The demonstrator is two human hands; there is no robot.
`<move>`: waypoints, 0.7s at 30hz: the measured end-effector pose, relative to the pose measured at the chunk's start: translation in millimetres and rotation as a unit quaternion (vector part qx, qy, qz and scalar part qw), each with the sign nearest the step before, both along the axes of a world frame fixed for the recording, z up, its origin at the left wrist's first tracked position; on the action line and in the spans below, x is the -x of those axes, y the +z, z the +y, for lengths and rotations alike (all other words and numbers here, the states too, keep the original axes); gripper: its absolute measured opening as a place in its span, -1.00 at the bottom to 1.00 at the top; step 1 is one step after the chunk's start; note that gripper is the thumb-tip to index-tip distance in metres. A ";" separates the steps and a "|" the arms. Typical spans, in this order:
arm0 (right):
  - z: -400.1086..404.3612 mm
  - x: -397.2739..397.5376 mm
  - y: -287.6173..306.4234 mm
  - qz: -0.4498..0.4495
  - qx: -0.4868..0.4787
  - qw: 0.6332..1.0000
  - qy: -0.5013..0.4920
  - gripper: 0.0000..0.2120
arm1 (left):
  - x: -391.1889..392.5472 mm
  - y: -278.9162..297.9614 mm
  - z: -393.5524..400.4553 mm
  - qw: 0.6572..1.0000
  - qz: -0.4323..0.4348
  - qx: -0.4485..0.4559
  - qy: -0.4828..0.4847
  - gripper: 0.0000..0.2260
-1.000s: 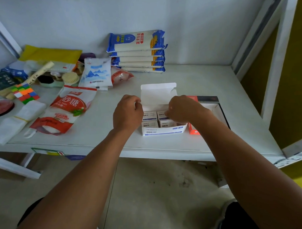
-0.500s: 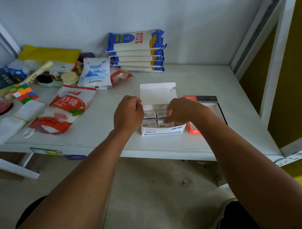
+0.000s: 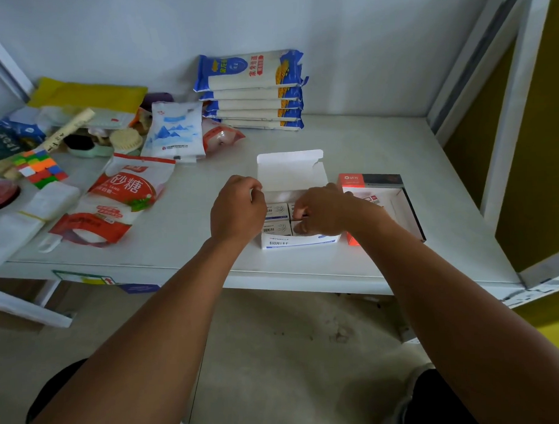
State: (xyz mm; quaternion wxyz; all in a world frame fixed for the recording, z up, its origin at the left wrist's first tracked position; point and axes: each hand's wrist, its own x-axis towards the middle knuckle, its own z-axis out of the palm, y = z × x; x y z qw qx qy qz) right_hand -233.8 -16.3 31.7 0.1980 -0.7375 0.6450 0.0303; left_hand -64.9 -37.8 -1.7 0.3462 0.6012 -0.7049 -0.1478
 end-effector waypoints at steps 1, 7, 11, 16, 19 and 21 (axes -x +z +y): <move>0.0 -0.7 -1.7 0.000 0.013 1.000 -0.003 -0.78 | -0.7 0.4 -0.3 1.000 -0.001 -0.001 0.001 -0.86; 6.4 2.0 -0.2 -0.022 0.079 0.995 -0.053 -0.67 | -5.6 1.8 -1.0 1.000 0.000 0.006 -0.002 -0.85; 14.4 1.2 7.2 0.122 0.136 0.982 -0.034 -0.72 | -5.3 0.2 -0.8 1.000 -0.013 -0.006 0.008 -0.84; 15.6 1.8 11.3 0.117 0.058 0.991 -0.040 -0.66 | -2.1 -0.3 1.9 0.999 -0.029 -0.013 0.006 -0.85; 16.4 3.8 12.8 0.125 0.067 0.988 -0.063 -0.65 | -1.3 1.2 4.9 0.999 -0.033 -0.021 0.001 -0.82; 17.7 3.2 10.2 0.110 0.052 0.990 -0.064 -0.65 | 0.0 2.6 5.9 0.999 -0.030 -0.028 -0.003 -0.81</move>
